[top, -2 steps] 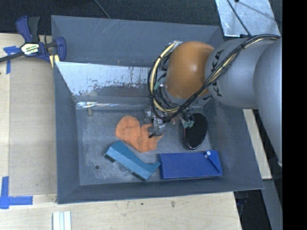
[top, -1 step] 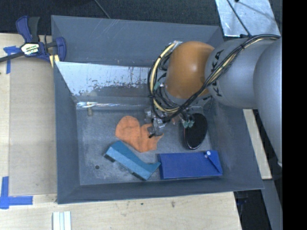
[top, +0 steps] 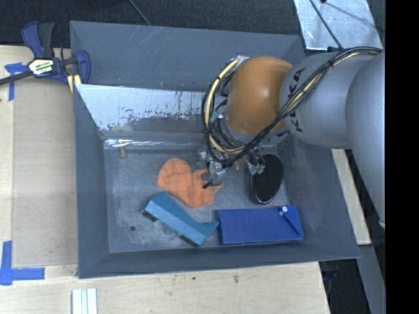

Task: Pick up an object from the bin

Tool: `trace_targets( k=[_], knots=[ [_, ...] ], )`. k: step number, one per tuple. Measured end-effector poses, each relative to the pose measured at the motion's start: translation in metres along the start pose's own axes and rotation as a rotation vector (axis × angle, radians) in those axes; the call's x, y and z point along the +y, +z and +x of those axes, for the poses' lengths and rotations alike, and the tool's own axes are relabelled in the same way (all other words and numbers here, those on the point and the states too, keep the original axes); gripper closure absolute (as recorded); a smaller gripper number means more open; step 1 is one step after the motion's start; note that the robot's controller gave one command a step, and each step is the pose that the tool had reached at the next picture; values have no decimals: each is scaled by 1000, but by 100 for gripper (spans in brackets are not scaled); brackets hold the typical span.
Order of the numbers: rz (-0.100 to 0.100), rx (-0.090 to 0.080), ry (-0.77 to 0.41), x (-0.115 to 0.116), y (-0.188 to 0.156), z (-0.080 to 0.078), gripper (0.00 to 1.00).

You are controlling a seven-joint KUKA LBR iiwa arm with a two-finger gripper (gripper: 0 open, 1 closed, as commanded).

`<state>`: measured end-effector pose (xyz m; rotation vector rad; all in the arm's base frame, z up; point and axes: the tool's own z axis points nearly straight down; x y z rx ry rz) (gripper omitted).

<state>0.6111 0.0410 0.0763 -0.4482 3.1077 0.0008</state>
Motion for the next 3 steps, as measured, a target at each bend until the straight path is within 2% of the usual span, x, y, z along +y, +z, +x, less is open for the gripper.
trace_targets(
  k=[3],
  knots=[
    [0, 0, 1, 0, 0, 0, 100]
  ],
)
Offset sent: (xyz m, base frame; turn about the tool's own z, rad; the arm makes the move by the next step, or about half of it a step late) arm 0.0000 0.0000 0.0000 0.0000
